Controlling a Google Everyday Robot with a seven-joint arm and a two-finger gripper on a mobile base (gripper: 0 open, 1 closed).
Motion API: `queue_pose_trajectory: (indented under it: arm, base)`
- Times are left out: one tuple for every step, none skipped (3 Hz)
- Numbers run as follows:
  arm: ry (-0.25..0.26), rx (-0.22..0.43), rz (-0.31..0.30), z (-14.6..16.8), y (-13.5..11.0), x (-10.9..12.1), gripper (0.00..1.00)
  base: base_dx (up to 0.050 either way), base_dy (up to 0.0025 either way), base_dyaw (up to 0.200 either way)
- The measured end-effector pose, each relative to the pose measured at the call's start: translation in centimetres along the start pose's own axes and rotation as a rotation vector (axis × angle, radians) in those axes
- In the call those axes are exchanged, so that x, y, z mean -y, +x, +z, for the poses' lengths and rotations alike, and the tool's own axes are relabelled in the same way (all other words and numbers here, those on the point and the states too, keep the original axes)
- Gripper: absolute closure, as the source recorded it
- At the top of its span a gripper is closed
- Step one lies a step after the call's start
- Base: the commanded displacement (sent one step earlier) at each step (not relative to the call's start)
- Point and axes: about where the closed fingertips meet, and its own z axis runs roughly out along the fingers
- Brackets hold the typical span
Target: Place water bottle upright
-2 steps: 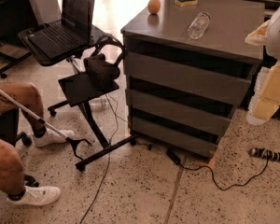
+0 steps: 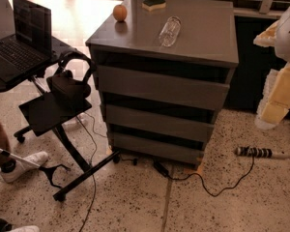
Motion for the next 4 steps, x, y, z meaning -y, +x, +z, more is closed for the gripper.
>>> queue_pose_trajectory:
  arm:
    - [0.0, 0.0, 0.0, 0.0, 0.0, 0.0, 0.0]
    - [0.0, 0.0, 0.0, 0.0, 0.0, 0.0, 0.0]
    - [0.0, 0.0, 0.0, 0.0, 0.0, 0.0, 0.0]
    - [0.0, 0.0, 0.0, 0.0, 0.0, 0.0, 0.0]
  base:
    - [0.035, 0.00254, 0.142]
    - [0.05, 0.0, 0.0]
    - [0.05, -0.00002, 0.001]
    - [0.05, 0.0, 0.0]
